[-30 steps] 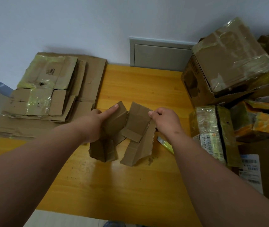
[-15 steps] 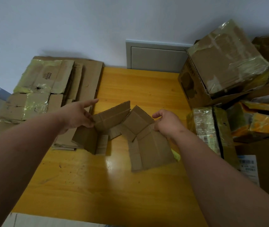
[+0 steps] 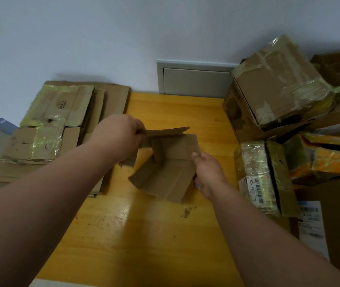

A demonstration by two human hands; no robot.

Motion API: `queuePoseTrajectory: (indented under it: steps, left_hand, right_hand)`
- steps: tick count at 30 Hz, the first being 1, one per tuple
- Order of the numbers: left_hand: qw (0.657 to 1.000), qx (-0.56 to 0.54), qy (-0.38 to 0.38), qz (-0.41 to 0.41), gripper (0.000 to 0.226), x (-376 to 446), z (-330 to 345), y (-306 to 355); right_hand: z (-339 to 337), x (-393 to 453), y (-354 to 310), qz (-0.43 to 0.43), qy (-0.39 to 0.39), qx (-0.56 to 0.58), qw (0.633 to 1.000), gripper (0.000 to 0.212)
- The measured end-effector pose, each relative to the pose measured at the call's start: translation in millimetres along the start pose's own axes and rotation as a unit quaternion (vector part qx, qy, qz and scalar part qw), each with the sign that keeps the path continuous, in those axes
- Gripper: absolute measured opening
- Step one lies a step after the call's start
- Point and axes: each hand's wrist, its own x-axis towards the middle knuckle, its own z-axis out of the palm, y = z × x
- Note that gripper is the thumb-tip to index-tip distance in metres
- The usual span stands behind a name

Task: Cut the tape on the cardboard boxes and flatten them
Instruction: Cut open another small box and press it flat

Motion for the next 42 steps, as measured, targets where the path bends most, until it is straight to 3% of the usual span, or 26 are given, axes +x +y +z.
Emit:
queuePoseTrajectory:
  steps: [2,4,6,8,12,15,17,20,24,28,30,32,34,38,42]
  left_hand:
    - [0.988,0.034,0.111,0.104,0.019,-3,1,5]
    - [0.972,0.07,0.13,0.185,0.024,-11,10,5]
    - [0.965,0.125,0.066,0.219,0.043,-22,28,0]
    - [0.96,0.152,0.005,0.233,0.06,-34,49,-5]
    - [0.953,0.146,-0.076,0.252,0.063,-53,75,-12]
    - [0.966,0.055,-0.133,0.215,0.052,-62,78,-16]
    - [0.987,-0.064,-0.075,0.125,0.044,-60,74,-15]
    - [0.986,-0.164,0.008,-0.033,0.046,-36,67,-9]
    - [0.983,-0.112,-0.074,-0.123,0.075,-8,60,-7]
    - [0.965,-0.13,-0.18,-0.143,0.085,1,59,-9]
    - [0.982,-0.079,-0.128,-0.114,0.089,2,58,-10]
    - [0.998,-0.03,-0.023,-0.052,0.074,2,55,-10]
    - [0.999,-0.034,-0.007,-0.007,0.058,3,49,-7]
    - [0.991,-0.011,-0.135,-0.014,0.068,4,46,-1]
    - [0.951,-0.193,-0.224,-0.09,0.061,1,45,0]
  right_hand:
    - [-1,1,0,0.037,-0.057,0.05,0.996,0.028]
    - [-3,0,-2,0.055,-0.065,0.049,0.995,0.043]
    - [-7,-1,-5,0.078,0.002,0.078,0.994,0.045]
    - [-10,-3,-5,0.092,0.04,0.103,0.99,0.032]
    - [-9,-7,-2,0.044,-0.015,0.007,0.999,0.031]
    - [-8,-4,3,-0.009,-0.039,-0.106,0.994,0.064]
    - [-6,-4,8,-0.032,-0.047,-0.142,0.988,0.076]
    - [-1,-5,15,-0.062,-0.054,-0.151,0.985,0.063]
    - [-5,-9,21,-0.073,-0.058,-0.125,0.988,0.049]
    - [-12,-10,30,-0.087,-0.058,-0.113,0.988,0.047]
    - [-12,-9,33,-0.091,-0.061,-0.105,0.988,0.047]
    - [-12,-8,33,-0.091,-0.062,-0.102,0.989,0.047]
    - [-11,-7,33,-0.09,-0.06,-0.103,0.989,0.048]
    - [-8,-9,33,-0.087,-0.062,-0.104,0.989,0.049]
    - [-9,-11,31,-0.093,-0.064,-0.131,0.985,0.05]
